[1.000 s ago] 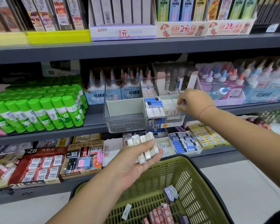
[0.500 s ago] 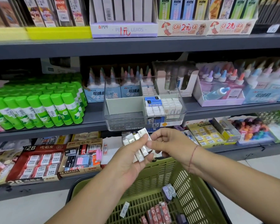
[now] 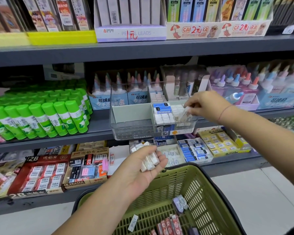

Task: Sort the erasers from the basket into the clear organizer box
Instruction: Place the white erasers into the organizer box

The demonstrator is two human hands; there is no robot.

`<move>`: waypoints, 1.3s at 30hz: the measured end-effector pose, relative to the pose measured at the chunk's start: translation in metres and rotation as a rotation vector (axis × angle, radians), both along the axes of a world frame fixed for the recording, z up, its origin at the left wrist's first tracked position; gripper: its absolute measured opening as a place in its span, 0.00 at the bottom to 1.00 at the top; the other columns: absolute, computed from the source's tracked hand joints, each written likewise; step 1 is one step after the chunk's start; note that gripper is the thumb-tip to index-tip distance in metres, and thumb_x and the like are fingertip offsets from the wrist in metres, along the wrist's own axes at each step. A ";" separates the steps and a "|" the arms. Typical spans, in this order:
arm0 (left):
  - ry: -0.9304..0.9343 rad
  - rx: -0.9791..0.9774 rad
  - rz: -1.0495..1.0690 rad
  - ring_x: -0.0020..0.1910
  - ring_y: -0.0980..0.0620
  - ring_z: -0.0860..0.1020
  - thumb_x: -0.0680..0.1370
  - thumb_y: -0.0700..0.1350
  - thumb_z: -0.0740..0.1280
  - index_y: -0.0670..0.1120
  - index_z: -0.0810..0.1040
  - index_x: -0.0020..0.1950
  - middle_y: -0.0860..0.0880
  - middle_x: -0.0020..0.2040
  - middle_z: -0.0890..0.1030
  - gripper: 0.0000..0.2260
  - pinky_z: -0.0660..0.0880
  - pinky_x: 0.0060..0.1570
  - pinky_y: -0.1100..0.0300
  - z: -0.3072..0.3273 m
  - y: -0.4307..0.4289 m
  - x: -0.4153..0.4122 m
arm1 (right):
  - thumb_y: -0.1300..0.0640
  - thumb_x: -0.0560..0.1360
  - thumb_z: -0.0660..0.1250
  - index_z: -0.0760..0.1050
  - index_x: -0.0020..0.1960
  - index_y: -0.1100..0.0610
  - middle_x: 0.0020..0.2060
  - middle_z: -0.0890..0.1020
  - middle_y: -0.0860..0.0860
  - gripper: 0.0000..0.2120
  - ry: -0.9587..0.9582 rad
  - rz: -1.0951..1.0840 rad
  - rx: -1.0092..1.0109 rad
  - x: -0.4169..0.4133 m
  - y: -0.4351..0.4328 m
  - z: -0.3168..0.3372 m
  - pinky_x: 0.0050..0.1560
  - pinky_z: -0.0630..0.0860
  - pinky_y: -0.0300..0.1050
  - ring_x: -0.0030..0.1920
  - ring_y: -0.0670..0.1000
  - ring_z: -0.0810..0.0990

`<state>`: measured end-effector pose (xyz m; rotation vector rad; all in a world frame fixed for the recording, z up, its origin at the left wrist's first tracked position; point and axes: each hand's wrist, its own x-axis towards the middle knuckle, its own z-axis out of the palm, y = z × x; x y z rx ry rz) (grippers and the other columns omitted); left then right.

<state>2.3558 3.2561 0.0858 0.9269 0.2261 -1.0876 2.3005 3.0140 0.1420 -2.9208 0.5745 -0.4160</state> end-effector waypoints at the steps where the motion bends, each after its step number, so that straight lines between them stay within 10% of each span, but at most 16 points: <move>1: 0.002 -0.007 0.001 0.33 0.43 0.83 0.62 0.33 0.72 0.32 0.78 0.50 0.37 0.37 0.82 0.16 0.81 0.31 0.52 0.001 0.000 0.000 | 0.56 0.75 0.69 0.82 0.53 0.55 0.47 0.83 0.49 0.08 0.032 0.040 -0.023 0.006 -0.001 -0.004 0.47 0.70 0.37 0.41 0.45 0.75; 9: 0.016 -0.020 -0.014 0.42 0.38 0.84 0.54 0.31 0.76 0.32 0.77 0.57 0.33 0.57 0.78 0.31 0.81 0.34 0.52 0.001 0.002 0.003 | 0.58 0.71 0.73 0.81 0.44 0.58 0.42 0.81 0.50 0.04 0.003 0.118 -0.054 0.029 -0.005 -0.026 0.47 0.75 0.42 0.39 0.46 0.75; 22: -0.132 0.014 -0.155 0.44 0.45 0.84 0.63 0.36 0.76 0.36 0.85 0.40 0.39 0.46 0.85 0.07 0.81 0.36 0.57 -0.003 0.007 0.001 | 0.50 0.76 0.67 0.81 0.51 0.53 0.43 0.79 0.49 0.09 -0.099 0.057 -0.004 0.008 0.017 -0.020 0.50 0.74 0.45 0.45 0.50 0.77; 29: -0.207 0.017 -0.137 0.39 0.49 0.84 0.63 0.41 0.75 0.42 0.87 0.38 0.41 0.45 0.85 0.06 0.80 0.33 0.60 0.000 0.004 -0.003 | 0.45 0.65 0.72 0.77 0.48 0.57 0.35 0.80 0.49 0.18 -0.041 0.073 1.076 -0.034 0.101 -0.032 0.32 0.71 0.36 0.34 0.44 0.75; 39: -0.140 0.001 -0.047 0.30 0.53 0.78 0.63 0.46 0.75 0.42 0.84 0.39 0.45 0.35 0.81 0.10 0.76 0.27 0.62 0.004 0.002 -0.003 | 0.63 0.71 0.71 0.78 0.41 0.59 0.35 0.82 0.52 0.03 -0.254 -0.075 1.446 -0.030 0.123 -0.049 0.36 0.74 0.38 0.35 0.47 0.79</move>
